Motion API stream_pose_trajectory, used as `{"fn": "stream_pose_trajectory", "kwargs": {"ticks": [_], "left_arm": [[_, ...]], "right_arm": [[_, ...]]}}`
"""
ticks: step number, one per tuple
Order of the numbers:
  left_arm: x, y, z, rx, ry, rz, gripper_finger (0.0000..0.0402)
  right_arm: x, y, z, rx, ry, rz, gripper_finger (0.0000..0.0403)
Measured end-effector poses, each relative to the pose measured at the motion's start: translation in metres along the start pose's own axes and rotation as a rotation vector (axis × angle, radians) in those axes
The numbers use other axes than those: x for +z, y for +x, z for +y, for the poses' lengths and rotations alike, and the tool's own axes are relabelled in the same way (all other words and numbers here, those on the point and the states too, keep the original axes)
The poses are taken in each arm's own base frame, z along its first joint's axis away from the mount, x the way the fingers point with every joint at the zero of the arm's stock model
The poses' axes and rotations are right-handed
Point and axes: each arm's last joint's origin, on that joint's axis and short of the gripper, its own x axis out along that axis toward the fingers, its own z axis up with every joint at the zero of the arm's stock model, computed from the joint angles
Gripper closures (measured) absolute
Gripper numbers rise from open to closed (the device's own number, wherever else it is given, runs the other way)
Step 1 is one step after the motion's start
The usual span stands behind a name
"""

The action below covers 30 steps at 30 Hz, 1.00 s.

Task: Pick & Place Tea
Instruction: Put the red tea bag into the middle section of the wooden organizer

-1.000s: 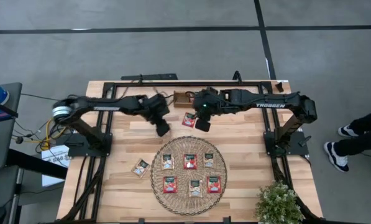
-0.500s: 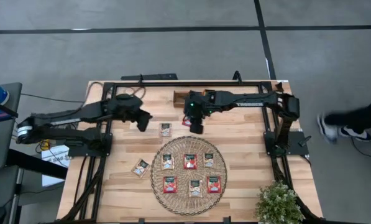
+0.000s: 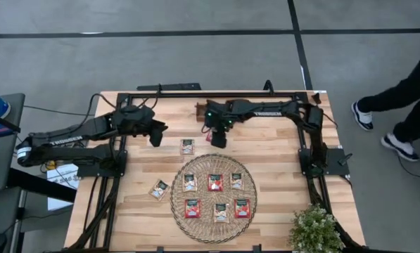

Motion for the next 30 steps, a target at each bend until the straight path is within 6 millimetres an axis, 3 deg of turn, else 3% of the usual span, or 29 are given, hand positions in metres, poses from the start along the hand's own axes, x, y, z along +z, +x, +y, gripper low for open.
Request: {"fn": "stream_pose_trajectory", "kwargs": {"ticks": [6, 13, 23, 30], "left_arm": [[-0.001, 0.002, 0.001, 0.029, 0.008, 0.012, 0.0301], [-0.001, 0.002, 0.001, 0.034, 0.039, 0.007, 0.0301], [0.002, 0.002, -0.001, 0.016, 0.099, -0.022, 0.0301], [0.003, 0.004, -0.001, 0.006, 0.107, -0.023, 0.0301]], "right_arm": [[-0.001, 0.001, -0.009, -0.028, 0.052, 0.005, 0.0204], [0.000, 0.002, -0.009, -0.040, 0.053, -0.002, 0.0227], [-0.005, 0.046, -0.012, -0.033, 0.099, 0.075, 0.0212], [-0.006, 0.045, -0.023, -0.047, 0.170, 0.070, 0.0198]]}}
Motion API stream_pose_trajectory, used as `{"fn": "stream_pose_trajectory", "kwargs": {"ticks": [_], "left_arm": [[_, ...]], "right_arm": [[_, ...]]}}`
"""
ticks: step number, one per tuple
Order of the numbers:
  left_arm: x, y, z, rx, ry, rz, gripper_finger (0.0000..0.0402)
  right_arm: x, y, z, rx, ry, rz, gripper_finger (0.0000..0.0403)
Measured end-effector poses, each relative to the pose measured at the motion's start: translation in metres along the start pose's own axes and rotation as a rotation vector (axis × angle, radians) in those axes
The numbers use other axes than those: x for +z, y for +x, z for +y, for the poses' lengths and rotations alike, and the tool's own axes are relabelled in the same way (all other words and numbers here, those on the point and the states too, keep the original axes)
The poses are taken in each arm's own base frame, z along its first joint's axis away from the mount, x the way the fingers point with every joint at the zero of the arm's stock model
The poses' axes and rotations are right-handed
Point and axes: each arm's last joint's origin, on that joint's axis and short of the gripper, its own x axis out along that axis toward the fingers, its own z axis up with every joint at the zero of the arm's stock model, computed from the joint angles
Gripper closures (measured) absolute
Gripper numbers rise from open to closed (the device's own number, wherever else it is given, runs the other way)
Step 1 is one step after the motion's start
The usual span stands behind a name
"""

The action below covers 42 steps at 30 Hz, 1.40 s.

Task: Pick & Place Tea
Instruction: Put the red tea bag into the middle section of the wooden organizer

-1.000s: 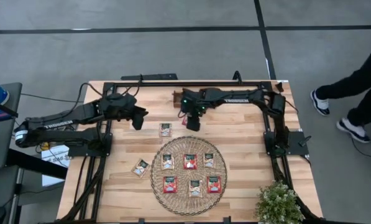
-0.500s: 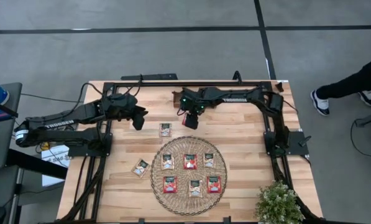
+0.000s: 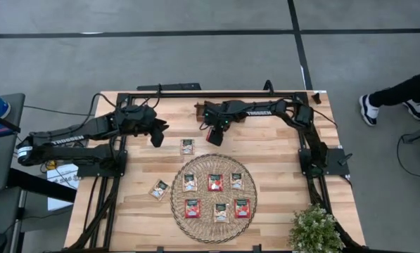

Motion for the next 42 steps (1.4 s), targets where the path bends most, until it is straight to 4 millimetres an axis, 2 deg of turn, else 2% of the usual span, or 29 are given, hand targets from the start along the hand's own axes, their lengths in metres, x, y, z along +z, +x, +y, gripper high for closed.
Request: {"fn": "stream_pose_trajectory", "kwargs": {"ticks": [5, 14, 18, 36, 42], "left_arm": [[0.000, 0.000, 0.000, -0.003, 0.001, 0.003, 0.0301], [0.000, 0.000, 0.000, -0.004, 0.005, 0.003, 0.0301], [0.000, 0.000, 0.000, -0.003, 0.009, 0.004, 0.0301], [0.000, 0.000, 0.000, -0.003, 0.017, 0.004, 0.0301], [0.000, 0.000, 0.000, -0.003, 0.020, 0.003, 0.0301]], "right_arm": [[0.000, 0.000, -0.005, -0.031, 0.023, 0.002, 0.0203], [-0.004, 0.026, -0.006, -0.027, 0.039, 0.060, 0.0225], [-0.005, 0.028, -0.002, -0.027, 0.045, 0.069, 0.0242], [-0.008, 0.022, 0.018, -0.017, -0.002, 0.082, 0.0394], [-0.010, 0.005, 0.028, -0.034, -0.029, 0.088, 0.0396]]}}
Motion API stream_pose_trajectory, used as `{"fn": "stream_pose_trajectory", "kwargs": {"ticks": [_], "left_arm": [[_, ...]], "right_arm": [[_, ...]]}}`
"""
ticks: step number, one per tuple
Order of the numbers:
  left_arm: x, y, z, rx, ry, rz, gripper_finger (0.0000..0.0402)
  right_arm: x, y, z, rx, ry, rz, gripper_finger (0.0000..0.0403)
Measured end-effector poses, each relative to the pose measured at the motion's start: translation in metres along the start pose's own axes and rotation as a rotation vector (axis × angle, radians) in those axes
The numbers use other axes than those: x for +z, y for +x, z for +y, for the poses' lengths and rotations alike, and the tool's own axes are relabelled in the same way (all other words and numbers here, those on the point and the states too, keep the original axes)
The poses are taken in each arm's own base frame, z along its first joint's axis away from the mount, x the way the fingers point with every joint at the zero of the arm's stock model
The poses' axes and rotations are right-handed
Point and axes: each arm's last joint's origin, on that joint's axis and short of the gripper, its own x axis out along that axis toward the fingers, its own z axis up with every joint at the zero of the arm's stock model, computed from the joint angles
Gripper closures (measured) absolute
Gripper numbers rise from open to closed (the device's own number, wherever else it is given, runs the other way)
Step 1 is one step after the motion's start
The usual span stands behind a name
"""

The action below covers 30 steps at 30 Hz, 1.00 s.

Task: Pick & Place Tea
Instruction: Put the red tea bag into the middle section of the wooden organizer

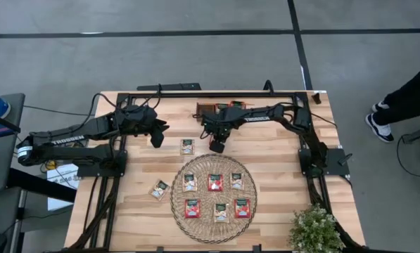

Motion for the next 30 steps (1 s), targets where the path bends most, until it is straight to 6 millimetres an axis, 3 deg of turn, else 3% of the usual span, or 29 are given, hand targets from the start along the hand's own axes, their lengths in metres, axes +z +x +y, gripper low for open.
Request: {"fn": "stream_pose_trajectory", "kwargs": {"ticks": [4, 7, 12, 17, 24, 30], "left_arm": [[0.000, 0.000, 0.000, 0.000, 0.000, 0.000, 0.0301], [0.000, 0.000, 0.000, 0.000, 0.001, 0.000, 0.0301], [0.000, 0.000, 0.000, -0.001, 0.003, -0.003, 0.0301], [0.000, 0.000, 0.000, -0.001, 0.003, -0.004, 0.0301], [0.001, 0.000, 0.000, -0.002, 0.003, -0.006, 0.0301], [0.001, 0.000, 0.000, -0.003, 0.002, -0.009, 0.0301]], "right_arm": [[-0.004, -0.031, 0.010, -0.066, -0.072, -0.026, 0.0401], [-0.007, -0.051, 0.017, -0.207, -0.144, -0.050, 0.0399], [-0.006, -0.080, 0.010, -0.468, -0.229, -0.117, 0.0401], [0.003, -0.084, -0.010, -0.569, -0.246, -0.170, 0.0401], [0.009, -0.057, -0.043, -0.615, -0.257, -0.092, 0.0401], [0.012, -0.058, -0.062, -0.632, -0.205, -0.120, 0.0401]]}}
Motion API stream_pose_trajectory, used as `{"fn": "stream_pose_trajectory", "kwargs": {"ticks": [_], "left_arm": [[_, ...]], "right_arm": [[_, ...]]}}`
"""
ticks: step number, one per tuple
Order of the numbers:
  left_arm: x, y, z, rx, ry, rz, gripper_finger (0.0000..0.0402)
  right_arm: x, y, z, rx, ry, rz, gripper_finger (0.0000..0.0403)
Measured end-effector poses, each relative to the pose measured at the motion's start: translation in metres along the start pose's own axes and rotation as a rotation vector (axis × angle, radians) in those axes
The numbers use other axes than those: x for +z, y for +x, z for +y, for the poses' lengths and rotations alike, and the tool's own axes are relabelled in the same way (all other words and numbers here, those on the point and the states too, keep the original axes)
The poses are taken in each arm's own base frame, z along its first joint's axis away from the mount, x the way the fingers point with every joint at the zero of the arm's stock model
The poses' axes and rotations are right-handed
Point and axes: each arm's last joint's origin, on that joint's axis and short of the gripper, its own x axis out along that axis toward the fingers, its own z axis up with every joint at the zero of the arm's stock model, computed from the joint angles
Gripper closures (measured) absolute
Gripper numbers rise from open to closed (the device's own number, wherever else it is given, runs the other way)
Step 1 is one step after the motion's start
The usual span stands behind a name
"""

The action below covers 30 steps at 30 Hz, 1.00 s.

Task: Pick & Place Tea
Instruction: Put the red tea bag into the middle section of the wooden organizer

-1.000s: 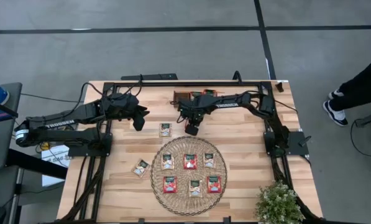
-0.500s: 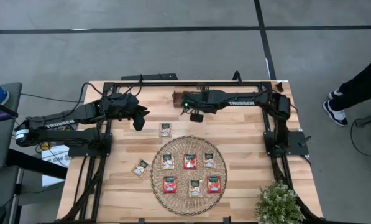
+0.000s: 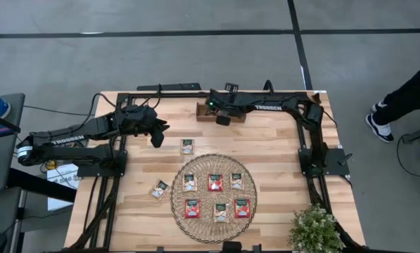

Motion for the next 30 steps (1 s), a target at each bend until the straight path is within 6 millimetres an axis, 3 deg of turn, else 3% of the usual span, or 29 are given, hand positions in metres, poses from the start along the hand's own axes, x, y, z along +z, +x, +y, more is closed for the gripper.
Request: {"fn": "stream_pose_trajectory", "kwargs": {"ticks": [16, 30], "left_arm": [[0.005, 0.000, -0.001, -0.010, -0.001, -0.050, 0.0301], [0.005, 0.000, -0.001, -0.010, -0.001, -0.050, 0.0301]], "right_arm": [[-0.012, 0.015, 0.008, 0.051, -0.040, 0.006, 0.0401], [-0.009, 0.017, 0.004, 0.067, -0.009, -0.034, 0.0401]]}}
